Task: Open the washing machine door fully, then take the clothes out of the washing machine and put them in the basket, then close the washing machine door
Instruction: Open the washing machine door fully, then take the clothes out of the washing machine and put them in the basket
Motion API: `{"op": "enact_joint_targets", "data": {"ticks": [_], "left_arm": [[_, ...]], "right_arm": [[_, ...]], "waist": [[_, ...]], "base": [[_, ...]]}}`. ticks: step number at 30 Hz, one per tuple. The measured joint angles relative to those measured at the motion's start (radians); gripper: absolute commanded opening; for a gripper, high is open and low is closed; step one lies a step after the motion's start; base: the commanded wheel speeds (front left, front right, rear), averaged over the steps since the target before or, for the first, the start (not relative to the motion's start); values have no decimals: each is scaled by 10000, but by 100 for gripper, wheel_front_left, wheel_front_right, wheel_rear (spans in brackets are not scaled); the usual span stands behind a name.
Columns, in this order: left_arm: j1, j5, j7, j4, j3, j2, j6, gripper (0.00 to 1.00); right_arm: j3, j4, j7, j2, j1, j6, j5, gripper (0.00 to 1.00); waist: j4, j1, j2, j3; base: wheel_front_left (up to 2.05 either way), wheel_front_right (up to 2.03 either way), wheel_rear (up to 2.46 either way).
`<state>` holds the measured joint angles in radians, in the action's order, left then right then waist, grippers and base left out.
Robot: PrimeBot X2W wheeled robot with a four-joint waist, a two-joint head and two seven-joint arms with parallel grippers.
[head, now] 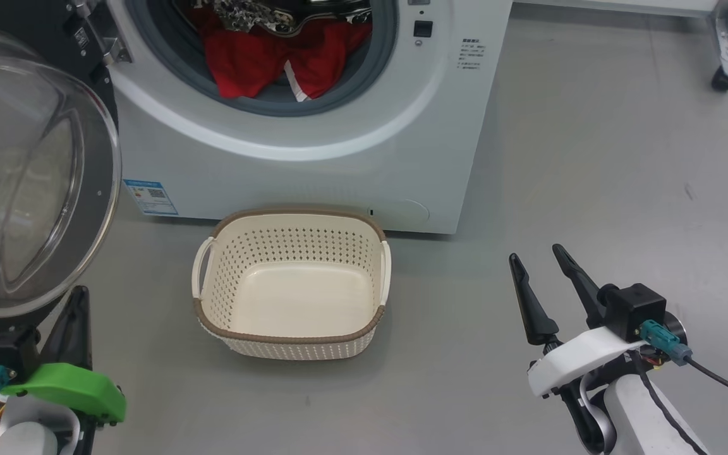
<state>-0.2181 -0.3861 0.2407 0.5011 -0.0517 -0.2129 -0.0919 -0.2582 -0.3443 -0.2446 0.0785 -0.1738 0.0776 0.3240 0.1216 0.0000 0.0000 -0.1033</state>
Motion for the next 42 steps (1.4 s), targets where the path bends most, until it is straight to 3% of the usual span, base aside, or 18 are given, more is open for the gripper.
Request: {"op": "enact_joint_targets", "data": {"ticks": [18, 19, 20, 22, 23, 24, 42], "left_arm": [[608, 86, 81, -1258, -146, 531, 268, 0], [615, 94, 81, -1289, -163, 562, 268, 4], [630, 96, 81, -1319, -196, 596, 268, 13], [699, 98, 82, -1417, -253, 690, 268, 45], [749, 98, 82, -1501, -276, 727, 268, 94], [771, 98, 82, -1557, -293, 746, 268, 100], [1179, 100, 82, -2173, -324, 957, 332, 100]], "right_arm": [[408, 594, -31, -67, 76, -113, -4, 100], [433, 621, -31, -77, 117, -115, -6, 100], [468, 635, -31, -82, 169, -165, -10, 100], [525, 650, -31, -82, 221, -184, -13, 100], [562, 694, -31, -84, 234, -186, -15, 100], [587, 732, -31, -82, 236, -186, -15, 100], [642, 930, -31, -140, 413, -184, -113, 100]], "waist": [[-1392, 0, 0, 177], [-1432, 0, 0, 173], [-1466, 0, 0, 171], [-1514, 0, 0, 180], [-1527, 0, 0, 183], [-1533, 0, 0, 180], [-1600, 0, 0, 222]], "base": [[0, 0, 0], [0, 0, 0], [0, 0, 0], [0, 0, 0], [0, 0, 0], [0, 0, 0], [0, 0, 0]]}}
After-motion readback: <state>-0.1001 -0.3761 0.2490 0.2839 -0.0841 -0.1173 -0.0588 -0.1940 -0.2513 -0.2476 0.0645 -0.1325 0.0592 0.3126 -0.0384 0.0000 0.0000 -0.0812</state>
